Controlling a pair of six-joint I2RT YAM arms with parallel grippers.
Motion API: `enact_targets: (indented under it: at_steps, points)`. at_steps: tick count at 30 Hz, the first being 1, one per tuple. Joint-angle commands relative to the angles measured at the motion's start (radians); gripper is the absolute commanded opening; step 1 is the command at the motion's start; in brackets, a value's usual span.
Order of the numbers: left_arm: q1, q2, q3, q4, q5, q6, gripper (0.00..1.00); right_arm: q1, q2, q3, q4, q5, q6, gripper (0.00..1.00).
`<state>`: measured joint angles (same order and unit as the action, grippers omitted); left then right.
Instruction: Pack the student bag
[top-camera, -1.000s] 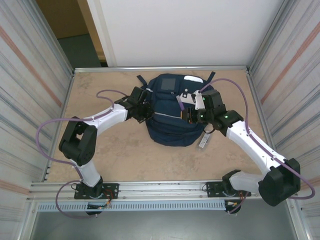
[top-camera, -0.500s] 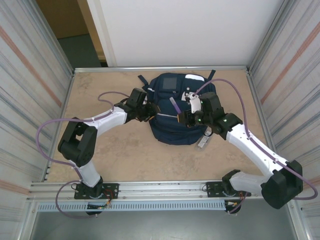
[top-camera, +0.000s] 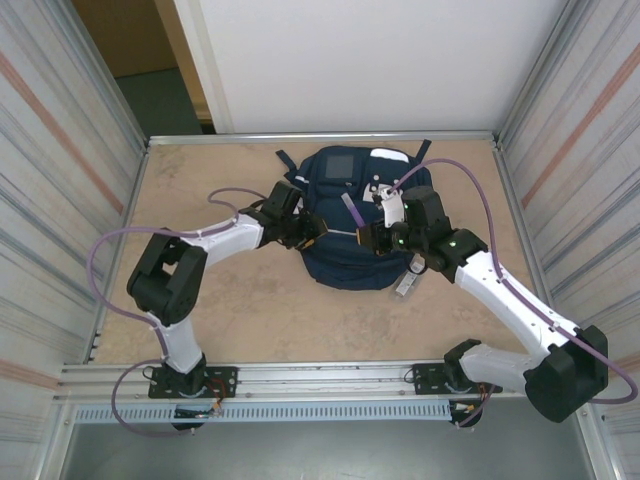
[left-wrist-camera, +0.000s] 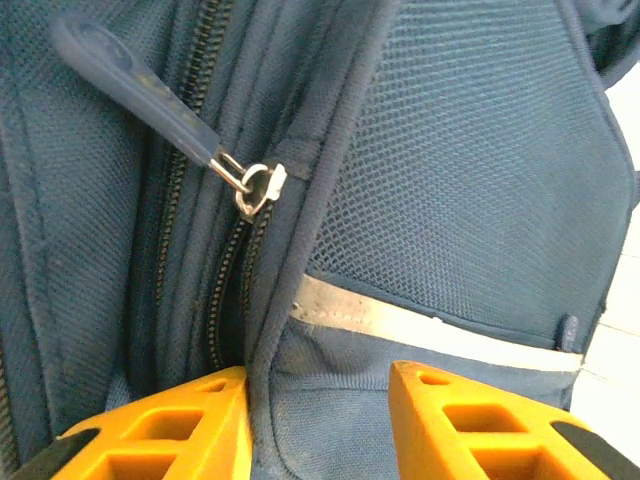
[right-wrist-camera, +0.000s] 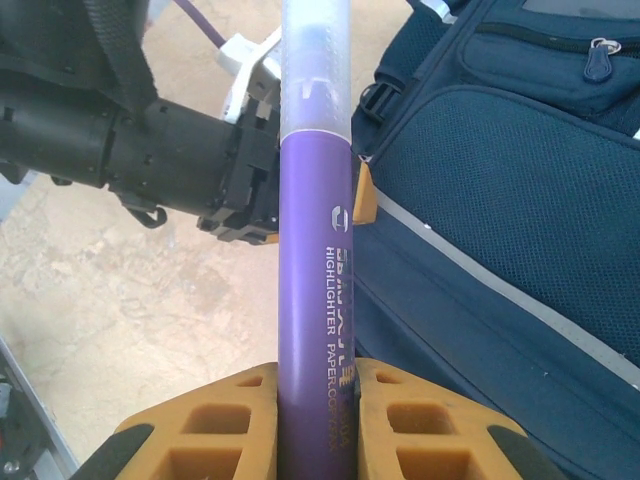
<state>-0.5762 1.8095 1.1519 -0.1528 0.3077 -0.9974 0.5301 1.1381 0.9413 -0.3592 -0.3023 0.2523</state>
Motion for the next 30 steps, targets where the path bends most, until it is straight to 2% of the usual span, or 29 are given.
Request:
enact_targets:
  at_steps: [1,5,6,7,10,14,17,21,24,27,30]
  points:
    - [-0.002,0.019,0.031,-0.017,0.009,0.023,0.37,0.001,-0.002,-0.005,0.025,0.022,-0.012,0.13]
    - [0.000,0.018,0.028,0.007,0.028,0.044,0.17,0.001,0.000,-0.014,0.034,0.013,-0.015,0.14]
    - [0.002,0.014,0.028,0.022,0.037,0.055,0.06,0.001,0.002,-0.016,0.035,0.016,-0.021,0.14]
    - [0.004,0.006,0.022,0.038,0.040,0.060,0.00,0.000,0.001,-0.019,0.035,0.023,-0.027,0.14]
    - [0.006,-0.084,-0.041,0.146,0.010,-0.011,0.00,0.004,-0.037,-0.068,0.126,0.026,-0.059,0.13]
    - [0.010,-0.183,-0.032,0.146,-0.022,-0.054,0.00,0.038,-0.072,-0.130,0.210,0.016,-0.256,0.13]
    - [0.013,-0.199,0.011,0.109,0.023,-0.085,0.00,0.038,-0.045,-0.116,0.141,-0.060,-0.359,0.16]
    - [0.017,-0.222,-0.007,0.137,0.057,-0.178,0.00,0.045,0.022,-0.065,-0.009,-0.119,-0.491,0.14]
    - [0.025,-0.252,-0.032,0.132,0.007,-0.209,0.00,0.045,0.060,-0.043,-0.071,-0.107,-0.570,0.12]
    - [0.027,-0.290,-0.060,0.136,-0.049,-0.241,0.00,0.048,0.096,-0.021,-0.118,-0.153,-0.644,0.12]
    - [0.034,-0.316,-0.070,0.130,-0.067,-0.257,0.00,0.050,0.147,0.000,-0.146,-0.080,-0.621,0.11]
